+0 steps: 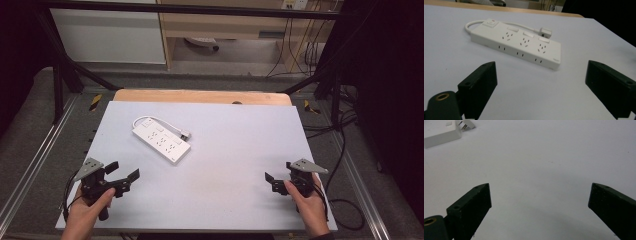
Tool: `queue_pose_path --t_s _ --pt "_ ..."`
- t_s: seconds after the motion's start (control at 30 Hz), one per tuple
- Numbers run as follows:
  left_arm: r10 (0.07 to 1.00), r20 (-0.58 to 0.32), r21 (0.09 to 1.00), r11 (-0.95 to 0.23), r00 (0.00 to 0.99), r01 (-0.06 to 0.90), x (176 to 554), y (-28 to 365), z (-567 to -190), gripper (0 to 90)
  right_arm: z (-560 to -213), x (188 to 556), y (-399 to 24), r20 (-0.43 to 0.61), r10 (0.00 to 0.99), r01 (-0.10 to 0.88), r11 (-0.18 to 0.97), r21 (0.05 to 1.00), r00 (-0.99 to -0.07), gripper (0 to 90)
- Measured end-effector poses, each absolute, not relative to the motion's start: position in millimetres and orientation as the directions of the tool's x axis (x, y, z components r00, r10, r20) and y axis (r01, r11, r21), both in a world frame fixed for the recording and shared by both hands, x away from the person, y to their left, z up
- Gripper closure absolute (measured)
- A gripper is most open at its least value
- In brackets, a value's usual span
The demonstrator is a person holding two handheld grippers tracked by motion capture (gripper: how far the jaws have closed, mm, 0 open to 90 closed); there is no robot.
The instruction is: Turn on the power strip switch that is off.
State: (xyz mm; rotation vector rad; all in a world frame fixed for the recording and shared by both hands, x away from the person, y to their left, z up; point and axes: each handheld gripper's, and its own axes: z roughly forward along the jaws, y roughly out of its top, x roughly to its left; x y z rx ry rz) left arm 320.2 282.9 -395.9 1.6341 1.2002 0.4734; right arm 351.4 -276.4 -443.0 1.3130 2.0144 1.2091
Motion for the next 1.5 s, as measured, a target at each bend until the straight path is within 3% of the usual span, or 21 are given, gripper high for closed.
queue_pose_path --t_s 0.87,1.5 --pt "0.844 -0.176 0.896 -0.076 0.507 0.438 383.8 250.7 -371.7 9.5 -442.2 350.5 -272.5 0.098 0.885 0.501 0.164 0.85 -0.454 4.3" --pt "0.865 -0.176 0.897 -0.056 0.47 0.439 431.2 237.6 -365.5 11.0 -441.4 350.2 -272.8 0.097 0.881 0.502 0.171 0.847 -0.463 4.1"
